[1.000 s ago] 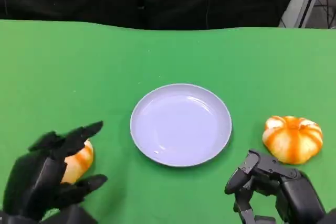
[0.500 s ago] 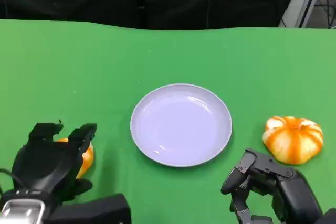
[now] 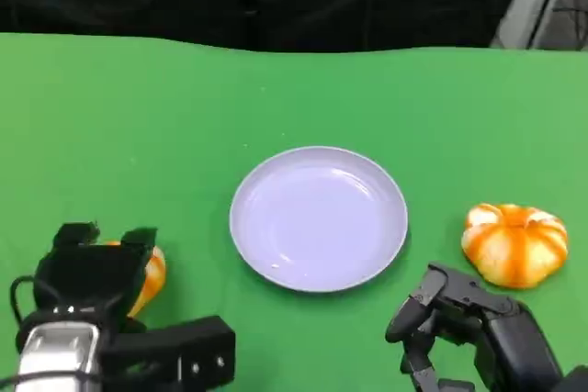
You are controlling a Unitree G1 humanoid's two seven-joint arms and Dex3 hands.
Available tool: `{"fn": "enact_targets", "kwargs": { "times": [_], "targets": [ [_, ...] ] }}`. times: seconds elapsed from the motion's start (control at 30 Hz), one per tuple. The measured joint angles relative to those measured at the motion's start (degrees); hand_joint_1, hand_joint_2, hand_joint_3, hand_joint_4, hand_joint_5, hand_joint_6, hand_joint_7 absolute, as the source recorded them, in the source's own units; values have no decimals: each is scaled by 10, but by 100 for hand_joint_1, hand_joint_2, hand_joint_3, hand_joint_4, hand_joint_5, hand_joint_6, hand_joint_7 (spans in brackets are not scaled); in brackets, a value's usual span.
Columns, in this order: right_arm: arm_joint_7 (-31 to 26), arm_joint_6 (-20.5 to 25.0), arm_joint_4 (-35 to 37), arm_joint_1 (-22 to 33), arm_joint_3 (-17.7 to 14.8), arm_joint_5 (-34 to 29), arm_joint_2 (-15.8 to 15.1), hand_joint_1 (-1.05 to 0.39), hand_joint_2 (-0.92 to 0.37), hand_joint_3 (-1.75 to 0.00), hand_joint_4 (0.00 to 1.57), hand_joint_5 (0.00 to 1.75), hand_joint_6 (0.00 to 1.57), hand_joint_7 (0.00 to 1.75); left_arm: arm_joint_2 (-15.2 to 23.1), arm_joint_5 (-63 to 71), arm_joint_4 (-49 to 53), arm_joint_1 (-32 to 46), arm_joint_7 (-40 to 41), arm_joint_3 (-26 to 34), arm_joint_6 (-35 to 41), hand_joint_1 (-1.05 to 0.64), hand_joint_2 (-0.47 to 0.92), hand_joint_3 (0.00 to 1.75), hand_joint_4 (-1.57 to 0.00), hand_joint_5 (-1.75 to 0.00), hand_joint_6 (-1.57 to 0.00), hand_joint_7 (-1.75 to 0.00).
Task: Grasp the bread from the table and place it into the plate.
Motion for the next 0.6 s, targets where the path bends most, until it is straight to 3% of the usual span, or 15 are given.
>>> {"fn": "enact_targets", "kwargs": {
  "times": [0.13,0.2,0.27,0.3,0.33,0.4,0.5,0.53,0.57,0.6],
  "targets": [
    [0,0,1,0,0,0,0,4,-45,-126,71,166,71,138,0,-30,86,-56,33,-14,-13,-38,91,1,-7,-48,-34,-3],
    [0,0,1,0,0,0,0,4,-45,-126,71,166,71,137,6,-53,112,-71,48,-16,-37,-28,92,11,-38,-47,-55,-5],
    [0,0,1,0,0,0,-1,4,-45,-125,71,166,71,137,18,-90,135,-74,84,-12,-82,-25,92,14,-53,-43,-65,-5],
    [0,0,1,0,-1,0,-1,4,-46,-125,71,166,71,137,23,-103,144,-74,100,-11,-100,-26,92,20,-66,-48,-76,-9],
    [0,-1,1,0,-1,0,-1,4,-46,-125,71,166,71,137,27,-116,154,-73,118,-12,-118,-27,92,26,-72,-64,-87,-8],
    [0,-1,1,1,-1,0,-1,4,-47,-124,70,166,71,137,32,-136,172,-73,153,-12,-149,-27,92,29,-74,-75,-93,-7],
    [0,-1,1,1,-1,0,-1,4,-47,-124,70,166,71,136,40,-157,188,-74,183,-14,-176,-27,92,30,-74,-79,-95,-7],
    [0,-1,1,1,-1,0,-1,3,-47,-123,71,166,71,137,42,-160,191,-74,187,-15,-179,-32,92,19,-80,-135,-98,-38],
    [0,-1,1,1,-1,0,-1,3,-46,-124,71,166,72,137,43,-164,194,-75,192,-17,-184,-33,92,17,-82,-155,-87,-76],
    [0,-1,1,1,-1,1,0,3,-46,-124,71,166,72,137,46,-165,198,-77,201,-20,-190,-34,92,17,-83,-166,-78,-103]
  ]
}}
